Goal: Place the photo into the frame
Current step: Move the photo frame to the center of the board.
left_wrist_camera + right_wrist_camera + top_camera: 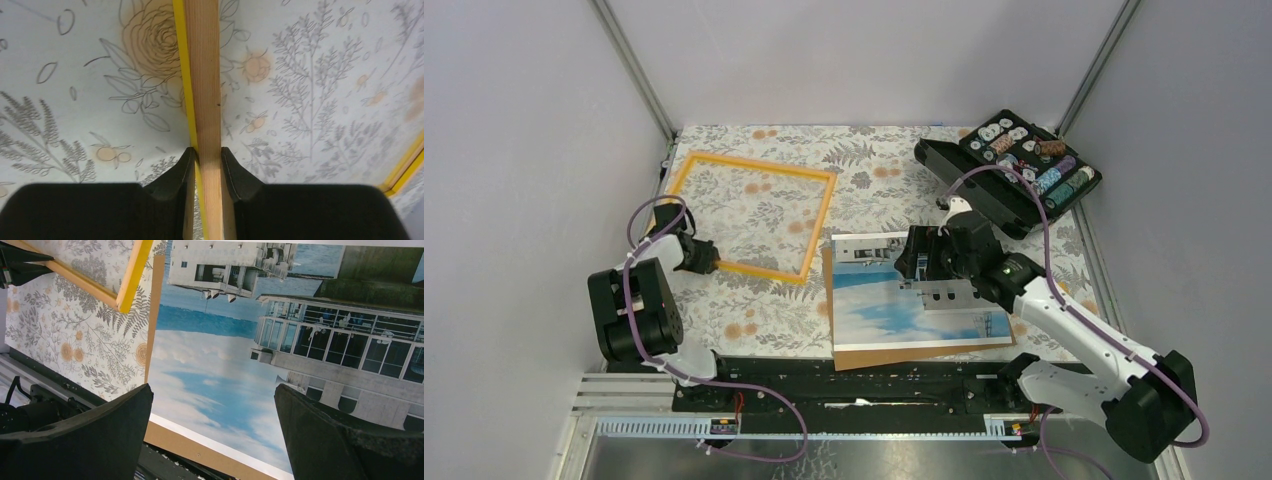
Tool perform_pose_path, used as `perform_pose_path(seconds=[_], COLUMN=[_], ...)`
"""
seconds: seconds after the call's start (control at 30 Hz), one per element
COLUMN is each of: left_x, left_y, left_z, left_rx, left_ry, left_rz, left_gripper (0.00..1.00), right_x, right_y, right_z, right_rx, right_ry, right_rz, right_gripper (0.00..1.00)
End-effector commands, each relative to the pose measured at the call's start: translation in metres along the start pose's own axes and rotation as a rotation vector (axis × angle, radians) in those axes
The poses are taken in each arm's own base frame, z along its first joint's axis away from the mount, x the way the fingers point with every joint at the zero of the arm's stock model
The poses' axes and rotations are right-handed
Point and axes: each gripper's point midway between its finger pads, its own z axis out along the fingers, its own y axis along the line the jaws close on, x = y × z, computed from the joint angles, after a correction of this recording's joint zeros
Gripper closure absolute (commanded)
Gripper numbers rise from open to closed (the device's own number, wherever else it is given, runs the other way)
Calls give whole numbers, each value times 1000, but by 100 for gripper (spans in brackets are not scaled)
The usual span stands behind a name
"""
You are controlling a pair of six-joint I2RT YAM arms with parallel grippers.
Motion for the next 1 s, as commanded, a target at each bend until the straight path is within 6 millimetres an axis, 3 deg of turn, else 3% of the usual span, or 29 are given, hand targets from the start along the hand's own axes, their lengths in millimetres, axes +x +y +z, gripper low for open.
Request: perform_pose_path(seconds=[0.0, 0.23, 0.3, 0.37, 0.47, 0.57, 0.67, 0.83, 0.97], left_x=[-3, -5, -12, -17, -10, 27, 90, 169, 210], left_y=[15, 8, 1, -7, -25, -50, -61, -44, -19], left_z=[-9, -19, -32, -47, -76, -110, -141, -160, -169], left_rx=[-40, -14, 12, 51, 194, 445, 685, 818, 855], left_ry=[-38, -38, -71, -100, -100, -36, 93, 238, 300], left_rz=[120, 129, 158, 196, 304, 495, 668, 849, 975], left_gripper=[98, 50, 28, 13, 2, 1, 1, 1, 1], right_x=[5, 8, 10, 16, 29, 43, 53, 70, 82], right_y=[-4, -8, -11, -13, -12, -12, -17, -32, -51], right_z=[-8, -23, -26, -26, -25, -21, -18, -11, -2], right_rx=[2, 16, 21, 26, 12, 7, 24, 71, 142], right_ry=[-15, -28, -27, -5, 57, 124, 166, 197, 184], right_rz=[-4, -2, -6, -12, -16, -9, 0, 16, 52], right_gripper=[0, 0, 0, 0, 0, 0, 0, 0, 0])
